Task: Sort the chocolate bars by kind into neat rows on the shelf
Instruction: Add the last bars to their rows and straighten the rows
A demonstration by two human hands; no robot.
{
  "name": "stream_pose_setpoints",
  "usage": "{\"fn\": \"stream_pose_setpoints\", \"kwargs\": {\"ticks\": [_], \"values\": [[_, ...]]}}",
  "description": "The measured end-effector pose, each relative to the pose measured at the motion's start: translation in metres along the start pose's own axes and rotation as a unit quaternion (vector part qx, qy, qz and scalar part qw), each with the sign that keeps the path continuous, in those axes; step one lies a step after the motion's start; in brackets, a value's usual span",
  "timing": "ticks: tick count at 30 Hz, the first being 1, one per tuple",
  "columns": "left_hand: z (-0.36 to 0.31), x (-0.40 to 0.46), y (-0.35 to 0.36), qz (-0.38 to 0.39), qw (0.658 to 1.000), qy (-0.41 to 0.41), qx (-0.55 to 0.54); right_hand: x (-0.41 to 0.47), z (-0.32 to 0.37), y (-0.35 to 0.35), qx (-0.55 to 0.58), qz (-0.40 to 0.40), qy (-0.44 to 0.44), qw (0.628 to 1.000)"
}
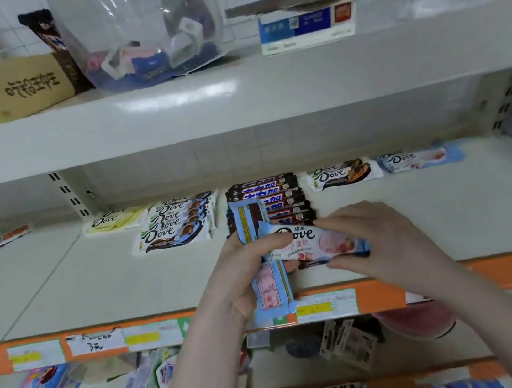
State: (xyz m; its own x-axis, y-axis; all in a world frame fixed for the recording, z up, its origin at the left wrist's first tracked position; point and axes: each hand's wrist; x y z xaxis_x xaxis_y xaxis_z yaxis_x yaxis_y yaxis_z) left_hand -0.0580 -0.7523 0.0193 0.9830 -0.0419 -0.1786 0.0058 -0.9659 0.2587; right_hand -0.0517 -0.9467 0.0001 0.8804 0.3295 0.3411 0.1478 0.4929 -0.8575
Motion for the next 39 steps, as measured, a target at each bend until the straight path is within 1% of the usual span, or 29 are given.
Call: {"fn": "stream_pose_setpoints", "kwargs": {"ticks": [3, 6, 10, 14, 18, 21, 23, 25, 29, 33, 36, 39], "values": [[0.002, 0.008, 0.020, 0.027, 0.999, -0.022, -0.008, -0.011, -0.014, -0.006, -0.037, -0.043, -0.020, 0.998], [0.008, 0.015, 0.043, 0.048, 0.998, -0.044, -0.017, -0.024, -0.032, -0.020, -0.049, -0.079, -0.014, 0.996], [0.021, 0.018, 0.071, 0.044, 0.997, -0.061, -0.002, -0.038, -0.061, -0.037, -0.084, -0.088, -0.017, 0.992], [0.024, 0.030, 0.103, 0.022, 0.999, -0.049, -0.002, -0.038, -0.103, -0.057, -0.103, -0.074, -0.013, 0.992], [0.030, 0.046, 0.140, 0.001, 0.999, -0.025, -0.037, -0.022, -0.156, -0.077, -0.112, -0.038, 0.020, 0.993], [0.038, 0.057, 0.163, -0.003, 0.998, -0.012, -0.067, -0.005, -0.190, -0.087, -0.114, -0.030, 0.042, 0.992], [0.041, 0.061, 0.173, -0.006, 0.996, -0.010, -0.083, 0.007, -0.209, -0.088, -0.111, -0.035, 0.039, 0.992], [0.043, 0.063, 0.179, -0.009, 0.995, -0.009, -0.094, 0.018, -0.224, -0.085, -0.110, -0.021, 0.031, 0.993], [0.044, 0.068, 0.180, -0.016, 0.994, -0.005, -0.109, 0.038, -0.246, -0.073, -0.104, 0.014, 0.013, 0.994], [0.044, 0.074, 0.180, -0.018, 0.994, -0.005, -0.112, 0.051, -0.254, -0.068, -0.119, 0.003, 0.040, 0.992], [0.042, 0.078, 0.181, -0.015, 0.993, -0.011, -0.114, 0.053, -0.254, -0.068, -0.100, 0.020, 0.052, 0.993], [0.040, 0.083, 0.180, -0.015, 0.995, -0.013, -0.103, 0.055, -0.255, -0.069, -0.076, 0.016, 0.065, 0.995]]}}
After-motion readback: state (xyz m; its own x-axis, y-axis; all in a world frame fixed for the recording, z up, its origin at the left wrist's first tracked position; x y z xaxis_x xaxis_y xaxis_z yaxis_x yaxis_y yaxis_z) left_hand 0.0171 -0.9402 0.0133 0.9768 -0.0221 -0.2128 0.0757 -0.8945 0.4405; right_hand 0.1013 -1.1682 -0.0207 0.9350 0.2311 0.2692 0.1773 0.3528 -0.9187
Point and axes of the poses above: each hand's wrist, its own x-axis towards the middle knuckle, its own y-axis out of the palm, z = x × y, and after that the axes turned 6 degrees about y, right-handed
